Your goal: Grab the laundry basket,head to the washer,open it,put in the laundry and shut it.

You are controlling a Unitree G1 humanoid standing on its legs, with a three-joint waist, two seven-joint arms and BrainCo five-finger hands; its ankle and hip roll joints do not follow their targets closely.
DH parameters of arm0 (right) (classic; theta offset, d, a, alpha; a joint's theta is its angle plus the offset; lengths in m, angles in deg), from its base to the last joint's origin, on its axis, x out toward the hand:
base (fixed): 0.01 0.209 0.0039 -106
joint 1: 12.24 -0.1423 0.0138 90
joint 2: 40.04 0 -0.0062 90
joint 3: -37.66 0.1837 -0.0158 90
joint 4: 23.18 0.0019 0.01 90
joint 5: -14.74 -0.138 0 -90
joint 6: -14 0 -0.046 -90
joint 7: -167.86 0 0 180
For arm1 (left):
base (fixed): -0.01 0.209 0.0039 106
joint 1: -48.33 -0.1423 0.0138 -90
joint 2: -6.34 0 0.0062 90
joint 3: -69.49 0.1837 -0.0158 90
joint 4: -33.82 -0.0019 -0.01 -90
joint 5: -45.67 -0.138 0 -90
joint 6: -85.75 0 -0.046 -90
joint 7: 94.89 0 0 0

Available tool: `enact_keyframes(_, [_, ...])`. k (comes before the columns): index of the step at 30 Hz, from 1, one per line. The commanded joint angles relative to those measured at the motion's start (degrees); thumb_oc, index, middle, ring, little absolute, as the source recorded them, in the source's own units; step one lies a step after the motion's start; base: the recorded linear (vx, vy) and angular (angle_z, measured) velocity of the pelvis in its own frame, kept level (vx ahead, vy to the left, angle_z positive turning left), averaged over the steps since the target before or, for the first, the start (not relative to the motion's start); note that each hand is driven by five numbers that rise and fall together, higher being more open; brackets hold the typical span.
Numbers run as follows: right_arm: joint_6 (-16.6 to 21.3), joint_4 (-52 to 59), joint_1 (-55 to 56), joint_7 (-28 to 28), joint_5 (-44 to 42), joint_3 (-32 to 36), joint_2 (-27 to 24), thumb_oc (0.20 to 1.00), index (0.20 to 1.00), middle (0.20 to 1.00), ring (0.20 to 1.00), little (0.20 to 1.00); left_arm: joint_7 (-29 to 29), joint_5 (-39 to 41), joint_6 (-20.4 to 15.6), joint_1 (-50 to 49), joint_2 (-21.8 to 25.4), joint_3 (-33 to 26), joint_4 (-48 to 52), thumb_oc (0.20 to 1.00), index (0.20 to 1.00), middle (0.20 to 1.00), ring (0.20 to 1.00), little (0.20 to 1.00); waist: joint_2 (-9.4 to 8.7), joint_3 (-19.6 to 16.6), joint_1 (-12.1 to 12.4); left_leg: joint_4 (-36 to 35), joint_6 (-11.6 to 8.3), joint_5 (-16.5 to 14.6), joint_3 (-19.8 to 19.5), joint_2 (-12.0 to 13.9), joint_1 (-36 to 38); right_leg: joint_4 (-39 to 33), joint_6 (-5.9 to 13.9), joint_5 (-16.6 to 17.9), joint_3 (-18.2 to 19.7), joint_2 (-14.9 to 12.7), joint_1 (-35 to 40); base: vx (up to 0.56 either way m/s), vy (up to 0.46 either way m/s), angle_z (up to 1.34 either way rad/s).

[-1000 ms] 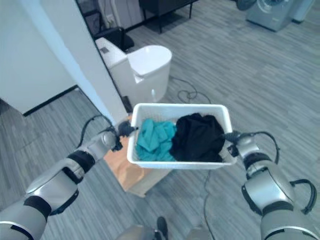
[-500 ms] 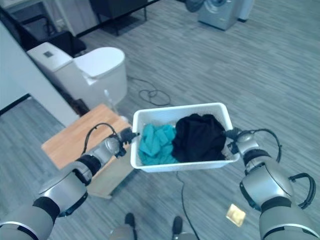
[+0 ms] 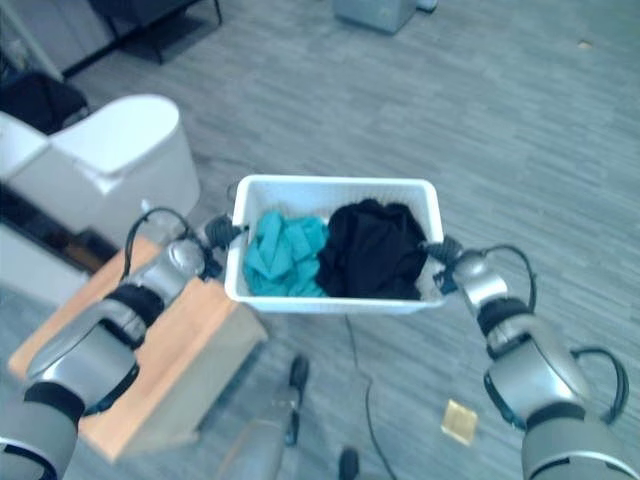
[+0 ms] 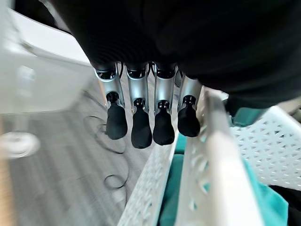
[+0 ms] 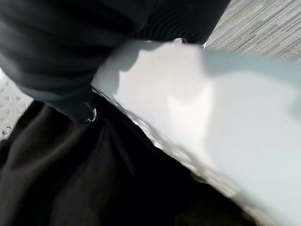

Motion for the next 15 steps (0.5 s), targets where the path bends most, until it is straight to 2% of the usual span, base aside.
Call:
enact_keyframes(1, [5.85,6.34,-2.80,-1.64,-2.66,5.80,-5.65,0.200,0.200,0.200,0.200,0.200,1.91,-0.65,0.34,1.33,2.76,-4.54,0.71,0.200,0.200,0.200,0.200,0.200,-0.81,-4.80,-0.62,2.85,-0.60,-5.60,0.15,-1.67,0.12,13.51,5.86,21.31,-2.00,-0.64,-1.69,0.38,0.184,0.20])
enact_keyframes(3, [5.94,7.30,-1.04,-1.46,-2.35,7.57,-5.90,0.200,0.200,0.200,0.200,0.200,2.12,-1.34,0.64,0.75,1.57,-4.61,-0.74,0.200,0.200,0.200,0.200,0.200,1.15,-4.30,-2.52,2.14,-0.47,-6.87,-0.41,-0.63,3.79,21.06,5.99,21.28,-5.17,-1.05,-6.27,0.44,0.189,0.63])
enact_keyframes(4, [5.81,7.66,-0.80,-1.50,-2.04,7.87,-6.16,0.200,0.200,0.200,0.200,0.200,2.02,-1.69,0.93,1.07,0.65,-4.07,-1.31,0.200,0.200,0.200,0.200,0.200,1.53,-3.99,-3.51,1.69,-0.50,-7.21,-1.22,-0.81,5.46,22.60,5.03,19.66,-6.94,-2.45,-8.16,0.38,0.105,0.86])
enact_keyframes(5, [5.81,7.39,-0.87,-1.54,-2.03,7.97,-6.64,0.200,0.200,0.200,0.200,0.200,2.18,-2.06,1.03,1.67,-0.14,-3.66,-2.25,0.200,0.200,0.200,0.200,0.200,2.30,-3.97,-4.11,1.27,-0.72,-7.46,-1.92,-0.59,6.89,21.27,3.97,18.52,-7.86,-2.79,-10.55,0.41,0.051,0.87])
enact_keyframes(6, [5.82,6.48,-1.40,-1.55,-2.43,7.67,-7.34,0.200,0.200,0.200,0.200,0.200,2.37,-2.24,0.87,2.62,-1.29,-3.07,-4.18,0.200,0.200,0.200,0.200,0.200,2.27,-3.41,-5.75,0.64,-1.01,-7.90,-3.62,-1.57,9.09,18.50,2.55,15.34,-8.88,-2.73,-12.48,0.41,0.015,0.49])
enact_keyframes(8, [5.72,5.16,-1.65,-1.33,-3.22,7.64,-8.55,0.200,0.200,0.200,0.200,0.200,2.24,-2.96,0.88,4.16,-3.06,-1.64,-7.34,0.200,0.200,0.200,0.200,0.200,2.06,-3.49,-7.36,0.05,-1.92,-8.72,-5.00,-2.02,11.05,11.30,1.83,13.30,-9.62,-2.12,-14.34,0.38,-0.057,0.71])
enact_keyframes(9, [5.78,4.21,-2.49,-1.35,-3.64,7.26,-8.78,0.200,0.200,0.200,0.200,0.200,2.15,-3.15,0.82,4.95,-4.16,-1.15,-9.30,0.200,0.200,0.200,0.200,0.200,1.89,-3.51,-8.23,-0.34,-2.49,-9.81,-5.75,-2.13,12.52,5.36,1.25,12.10,-10.59,-2.71,-14.30,0.35,-0.112,0.96])
enact_keyframes(11, [5.78,2.16,-3.92,-1.24,-4.43,6.29,-8.97,0.200,0.200,0.200,0.200,0.200,2.31,-3.66,0.67,6.32,-5.48,-0.52,-12.22,0.200,0.200,0.200,0.200,0.200,1.37,-4.04,-9.57,-1.08,-3.29,-11.39,-6.74,-2.64,14.56,-4.82,1.22,13.37,-9.71,-3.41,-16.37,0.39,-0.142,0.78])
enact_keyframes(12, [5.76,1.45,-4.45,-1.19,-4.70,6.00,-8.94,0.200,0.200,0.200,0.200,0.200,2.43,-4.07,0.65,6.65,-5.95,-0.72,-13.23,0.200,0.200,0.200,0.200,0.200,1.43,-3.90,-10.33,-1.57,-3.68,-12.71,-7.48,-2.33,16.45,-9.55,1.88,15.56,-8.98,-3.89,-17.44,0.53,-0.206,0.59])
enact_keyframes(13, [5.53,1.30,-4.83,-1.12,-4.24,5.72,-8.82,0.200,0.200,0.200,0.200,0.200,3.03,-4.71,0.70,7.21,-5.63,-0.90,-13.90,0.200,0.200,0.200,0.200,0.200,1.14,-3.78,-11.43,-1.87,-3.83,-14.49,-7.86,-2.60,18.72,-16.27,3.25,19.28,-8.60,-5.90,-19.60,0.41,-0.160,0.56])
enact_keyframes(15, [5.46,1.08,-4.94,-1.22,-3.91,5.56,-8.54,0.200,0.200,0.200,0.200,0.200,2.97,-5.21,0.61,7.28,-5.47,-0.96,-14.34,0.200,0.200,0.200,0.200,0.200,1.36,-3.53,-11.86,-2.20,-3.83,-15.27,-7.92,-2.35,20.30,-19.01,3.79,20.77,-8.67,-6.21,-20.23,0.31,-0.123,0.53])
